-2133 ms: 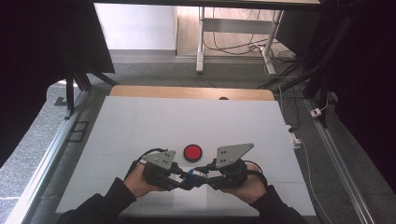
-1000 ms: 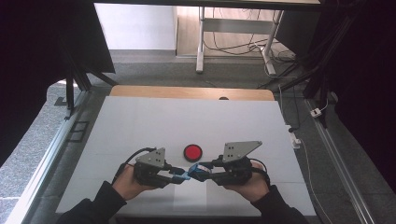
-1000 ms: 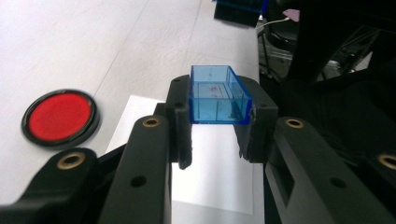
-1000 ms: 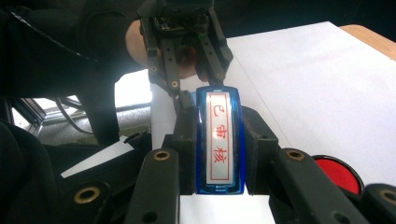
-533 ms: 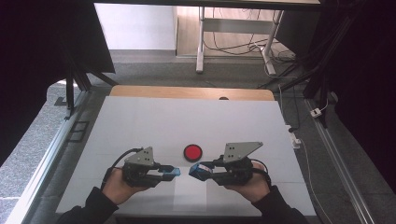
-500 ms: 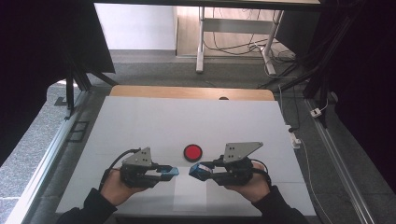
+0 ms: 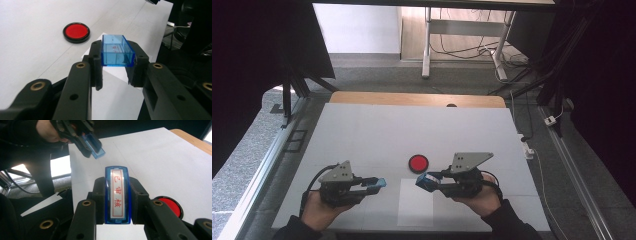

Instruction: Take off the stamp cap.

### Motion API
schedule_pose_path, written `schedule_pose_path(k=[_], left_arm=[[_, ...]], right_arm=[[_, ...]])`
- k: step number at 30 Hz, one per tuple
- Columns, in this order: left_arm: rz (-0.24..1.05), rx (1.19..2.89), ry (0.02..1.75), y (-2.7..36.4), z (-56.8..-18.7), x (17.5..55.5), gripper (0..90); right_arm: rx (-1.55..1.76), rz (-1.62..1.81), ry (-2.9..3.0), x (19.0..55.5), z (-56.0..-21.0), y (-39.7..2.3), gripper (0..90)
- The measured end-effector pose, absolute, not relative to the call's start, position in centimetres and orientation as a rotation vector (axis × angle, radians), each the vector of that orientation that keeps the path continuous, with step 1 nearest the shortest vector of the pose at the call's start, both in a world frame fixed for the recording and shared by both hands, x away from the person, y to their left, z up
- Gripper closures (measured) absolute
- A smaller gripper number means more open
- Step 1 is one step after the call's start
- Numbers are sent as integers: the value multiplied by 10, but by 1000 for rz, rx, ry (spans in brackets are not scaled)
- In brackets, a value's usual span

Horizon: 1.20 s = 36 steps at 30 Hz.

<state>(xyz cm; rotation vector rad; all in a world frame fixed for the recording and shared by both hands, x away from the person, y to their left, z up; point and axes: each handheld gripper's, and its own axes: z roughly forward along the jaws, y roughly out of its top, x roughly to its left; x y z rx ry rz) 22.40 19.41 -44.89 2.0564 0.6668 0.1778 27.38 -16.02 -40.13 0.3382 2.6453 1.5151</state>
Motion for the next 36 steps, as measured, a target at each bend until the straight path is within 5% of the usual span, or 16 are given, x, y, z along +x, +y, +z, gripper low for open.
schedule_pose_path(k=[36], left_arm=[[225, 1985, 978, 250, -467, 185, 683]], right_arm=[[432, 1457, 2612, 277, -407, -161, 707]])
